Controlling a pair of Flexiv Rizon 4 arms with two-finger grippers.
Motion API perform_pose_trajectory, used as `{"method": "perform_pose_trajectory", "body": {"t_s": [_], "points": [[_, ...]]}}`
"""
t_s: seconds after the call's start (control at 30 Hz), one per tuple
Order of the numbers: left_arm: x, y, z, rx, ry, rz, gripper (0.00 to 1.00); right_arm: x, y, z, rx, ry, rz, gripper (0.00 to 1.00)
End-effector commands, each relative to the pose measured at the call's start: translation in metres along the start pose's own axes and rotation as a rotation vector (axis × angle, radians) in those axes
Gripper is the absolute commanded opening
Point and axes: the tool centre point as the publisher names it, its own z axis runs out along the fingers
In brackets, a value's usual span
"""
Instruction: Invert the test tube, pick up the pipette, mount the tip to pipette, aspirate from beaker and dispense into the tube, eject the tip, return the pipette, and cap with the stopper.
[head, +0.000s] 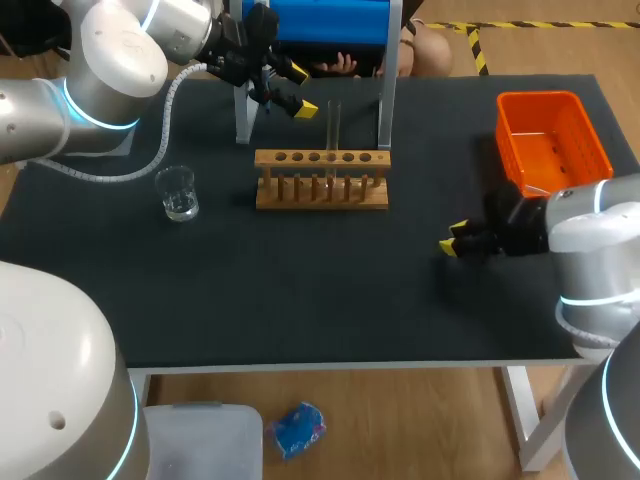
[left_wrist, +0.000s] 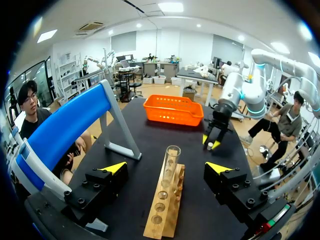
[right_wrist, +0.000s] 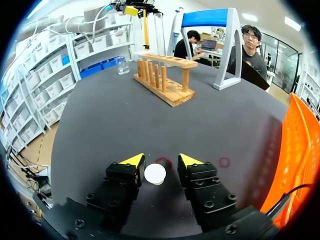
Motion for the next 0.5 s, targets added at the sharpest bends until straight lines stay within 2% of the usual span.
{"method": "perform_pose_trajectory", "body": {"t_s": [0.03,0.13,0.2,0.3,0.37,0.47,0.5], "points": [[-0.0011,-0.0005,-0.0011,-0.004,0.005,-0.001,1.0,-0.0001,0.001,-0.0004,0.007,0.005,-0.001,0.35],[-0.0011,-0.0005,-0.0011,-0.004,0.005,-0.001,1.0,0.0,0.0012,-0.0002,0.009,0.006,-0.003,0.33],[-0.0011,-0.0005,-0.0011,-0.004,0.005,-0.001,1.0,0.0004,0.0015,0.0001,0.009,0.006,-0.004,0.24],[-0.0011,-0.0005,-0.0011,-0.004,0.005,-0.001,1.0,0.0017,0.0015,-0.0001,0.009,0.006,-0.004,0.2],[-0.0011,-0.0005,-0.0011,-0.004,0.005,-0.001,1.0,0.0022,0.0014,-0.0002,0.009,0.006,-0.004,0.1],[-0.0011,-0.0005,-0.0011,-0.004,0.005,-0.001,1.0,0.0028,0.0009,-0.0004,0.009,0.005,-0.003,0.07],[-0.0011,-0.0005,-0.0011,-0.004,0.005,-0.001,1.0,0.0033,0.0005,-0.0006,0.009,0.005,-0.002,0.0]]}}
